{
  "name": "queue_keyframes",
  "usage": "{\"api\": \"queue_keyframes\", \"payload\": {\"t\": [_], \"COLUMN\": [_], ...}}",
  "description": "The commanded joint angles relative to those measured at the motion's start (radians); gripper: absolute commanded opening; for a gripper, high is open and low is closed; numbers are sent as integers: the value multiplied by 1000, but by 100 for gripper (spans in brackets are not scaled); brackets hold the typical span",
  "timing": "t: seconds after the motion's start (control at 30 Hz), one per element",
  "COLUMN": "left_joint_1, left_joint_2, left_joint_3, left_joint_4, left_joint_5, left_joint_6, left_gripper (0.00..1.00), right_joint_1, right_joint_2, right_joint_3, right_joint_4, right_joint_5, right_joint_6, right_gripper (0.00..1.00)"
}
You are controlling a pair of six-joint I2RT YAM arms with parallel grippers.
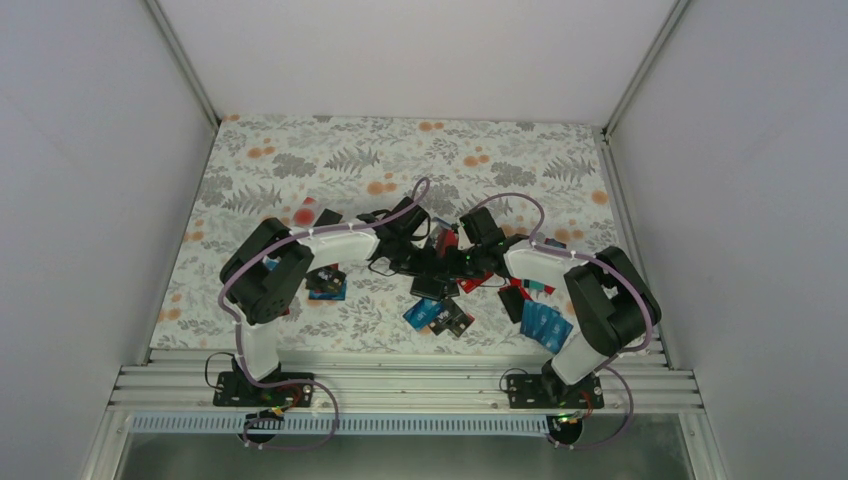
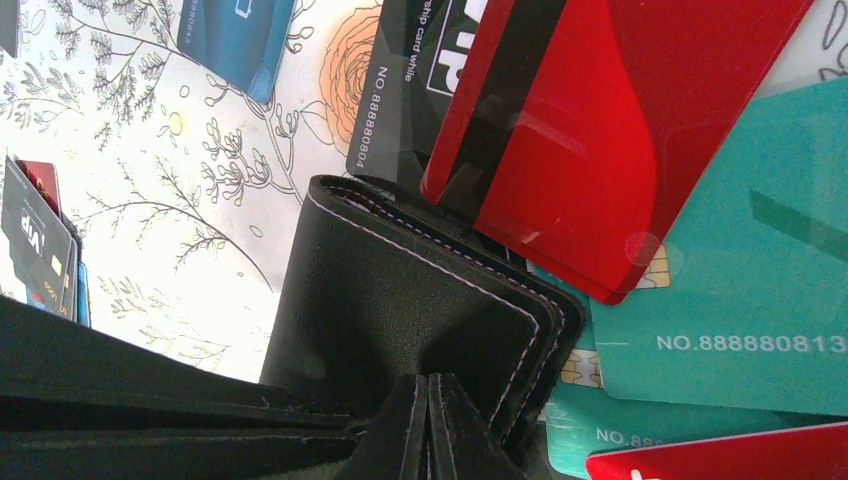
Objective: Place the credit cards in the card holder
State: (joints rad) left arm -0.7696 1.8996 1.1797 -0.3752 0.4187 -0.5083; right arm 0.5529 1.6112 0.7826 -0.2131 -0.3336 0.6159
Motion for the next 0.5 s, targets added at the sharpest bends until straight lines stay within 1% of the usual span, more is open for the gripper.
{"api": "queue_keyframes", "payload": {"t": [0.0,0.3,0.47], "left_joint_1": [1,-8,-18], "left_joint_2": [25,50,62], "left_joint_3": [21,33,40], "left_joint_4": [-13,-45,-78], "left_joint_5": [-51,-124,-193], "left_joint_6": [11,25,25], "left_gripper": [2,2,2], "right_joint_1": [-7,-7,-8], "right_joint_2": [24,24,25], "right_joint_3": [-4,-5,-2], "right_joint_4": [-12,-11,-11], "right_joint_5": [9,0,-2], "right_joint_6": [-13,-16,-17], "right_gripper": [4,4,4]}}
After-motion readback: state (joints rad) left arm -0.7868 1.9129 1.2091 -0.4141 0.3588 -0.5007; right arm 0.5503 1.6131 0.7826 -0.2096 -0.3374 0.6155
